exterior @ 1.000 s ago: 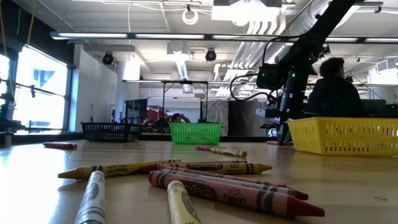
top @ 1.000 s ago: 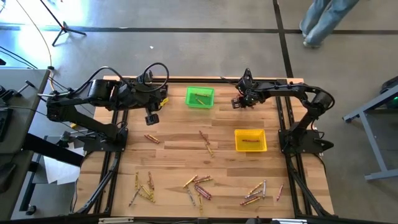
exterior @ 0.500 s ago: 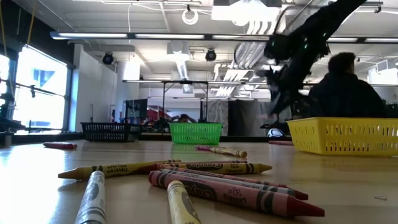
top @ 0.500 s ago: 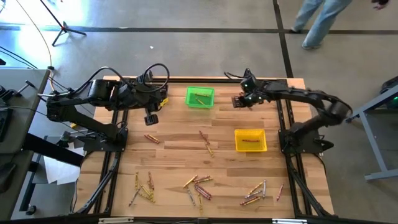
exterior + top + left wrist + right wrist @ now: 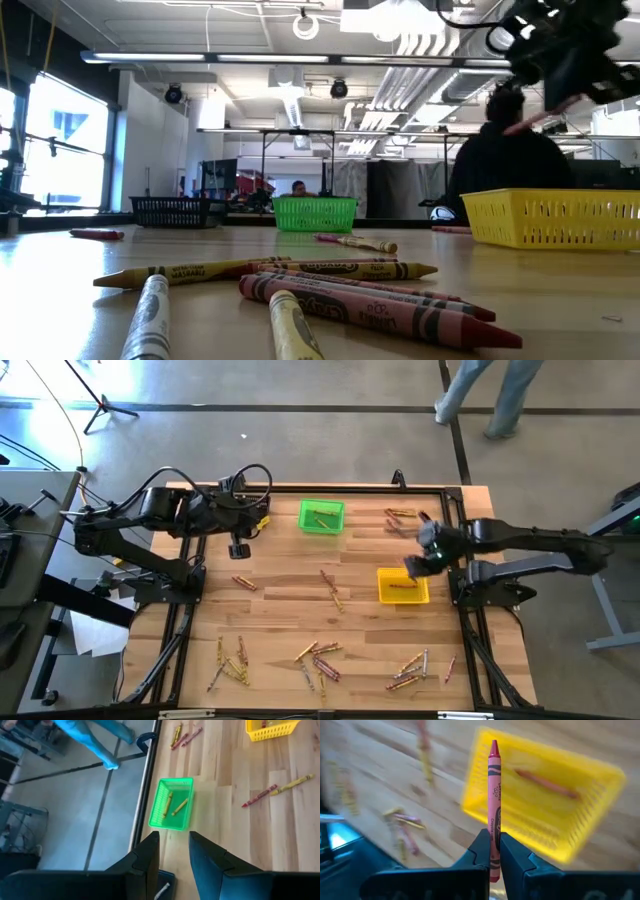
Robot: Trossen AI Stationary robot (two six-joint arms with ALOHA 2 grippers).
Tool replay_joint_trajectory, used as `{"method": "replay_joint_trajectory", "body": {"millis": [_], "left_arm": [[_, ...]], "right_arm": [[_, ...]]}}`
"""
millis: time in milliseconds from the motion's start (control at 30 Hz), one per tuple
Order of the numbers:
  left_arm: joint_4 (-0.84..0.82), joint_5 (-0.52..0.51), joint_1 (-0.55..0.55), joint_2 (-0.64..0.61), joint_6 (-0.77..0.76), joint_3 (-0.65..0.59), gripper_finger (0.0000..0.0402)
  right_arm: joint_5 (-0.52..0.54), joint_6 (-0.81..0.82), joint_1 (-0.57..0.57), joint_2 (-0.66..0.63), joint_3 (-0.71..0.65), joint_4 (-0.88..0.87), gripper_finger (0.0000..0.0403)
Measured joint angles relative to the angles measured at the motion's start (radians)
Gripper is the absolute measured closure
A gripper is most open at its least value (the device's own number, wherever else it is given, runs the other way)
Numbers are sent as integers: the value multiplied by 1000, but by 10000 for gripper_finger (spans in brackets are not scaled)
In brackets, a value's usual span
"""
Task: Sort crayons
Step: Put the red crayon into the yellow basket, then put the yellow crayon into the green basket
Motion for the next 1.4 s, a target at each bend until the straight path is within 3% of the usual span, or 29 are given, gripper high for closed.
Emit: {"method": "replay_joint_trajectory", "body": {"millis": [233, 533, 667, 833, 1133, 1400], "left_arm": [[-7, 12, 0, -15, 75, 0, 310], [-89, 65, 0, -59, 93, 0, 310], [-129, 83, 0, -77, 92, 0, 310], [-160, 85, 0, -97, 91, 0, 310], [-185, 103, 0, -115, 8, 0, 310], [-243, 103, 0, -127, -14, 0, 310]], "right_arm": [[277, 240, 168, 62, -45, -32, 393], [213, 350, 213, 221, -169, 142, 393], [240, 370, 225, 272, -169, 227, 392], [243, 371, 237, 286, -167, 316, 363], [290, 358, 242, 285, -46, 239, 302], [402, 186, 241, 385, 94, 519, 311]]}}
